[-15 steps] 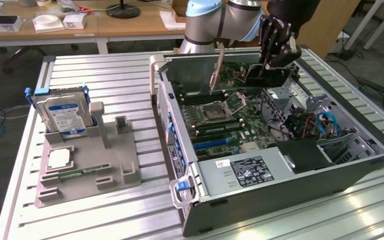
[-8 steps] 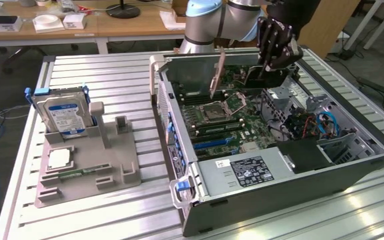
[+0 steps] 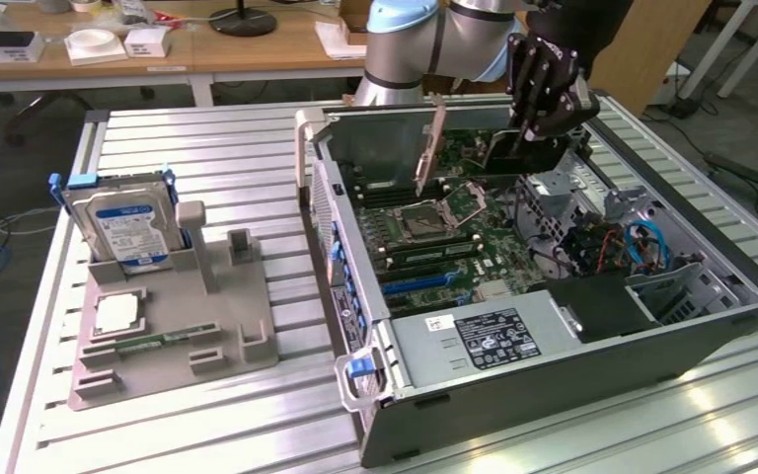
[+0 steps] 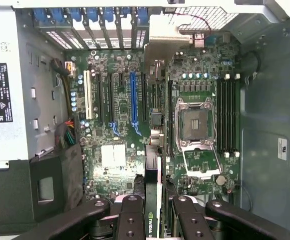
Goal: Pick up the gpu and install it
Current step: 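Insert the gpu into the slot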
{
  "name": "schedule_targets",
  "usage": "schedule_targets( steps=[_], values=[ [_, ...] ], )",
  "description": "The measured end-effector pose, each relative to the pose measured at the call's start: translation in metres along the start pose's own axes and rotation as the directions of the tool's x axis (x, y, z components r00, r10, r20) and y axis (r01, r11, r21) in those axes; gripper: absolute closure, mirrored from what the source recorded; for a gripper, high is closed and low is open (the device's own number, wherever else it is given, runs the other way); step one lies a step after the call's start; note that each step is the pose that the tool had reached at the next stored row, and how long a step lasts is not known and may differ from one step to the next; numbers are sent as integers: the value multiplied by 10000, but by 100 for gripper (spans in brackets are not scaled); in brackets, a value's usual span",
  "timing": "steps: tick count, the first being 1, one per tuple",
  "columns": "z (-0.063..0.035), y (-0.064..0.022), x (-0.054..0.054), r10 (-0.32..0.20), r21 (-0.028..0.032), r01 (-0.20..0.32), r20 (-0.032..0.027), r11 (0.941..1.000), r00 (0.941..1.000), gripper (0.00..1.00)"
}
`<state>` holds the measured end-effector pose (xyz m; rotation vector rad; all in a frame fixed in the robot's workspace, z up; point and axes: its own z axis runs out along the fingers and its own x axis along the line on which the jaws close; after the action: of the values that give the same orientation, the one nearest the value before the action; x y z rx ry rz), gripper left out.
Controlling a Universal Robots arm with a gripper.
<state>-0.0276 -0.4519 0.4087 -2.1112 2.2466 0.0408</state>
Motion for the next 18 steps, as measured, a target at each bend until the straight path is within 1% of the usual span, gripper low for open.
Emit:
schedule_targets(
  steps=[7, 12, 18],
  values=[
    [0, 0, 0, -113, 9, 113, 5, 9999, 9999, 74],
    [2, 0, 1, -655, -20, 655, 18, 9978, 9978, 74],
    [4, 0, 3, -1337, -38, 1337, 36, 9910, 9910, 74]
  ],
)
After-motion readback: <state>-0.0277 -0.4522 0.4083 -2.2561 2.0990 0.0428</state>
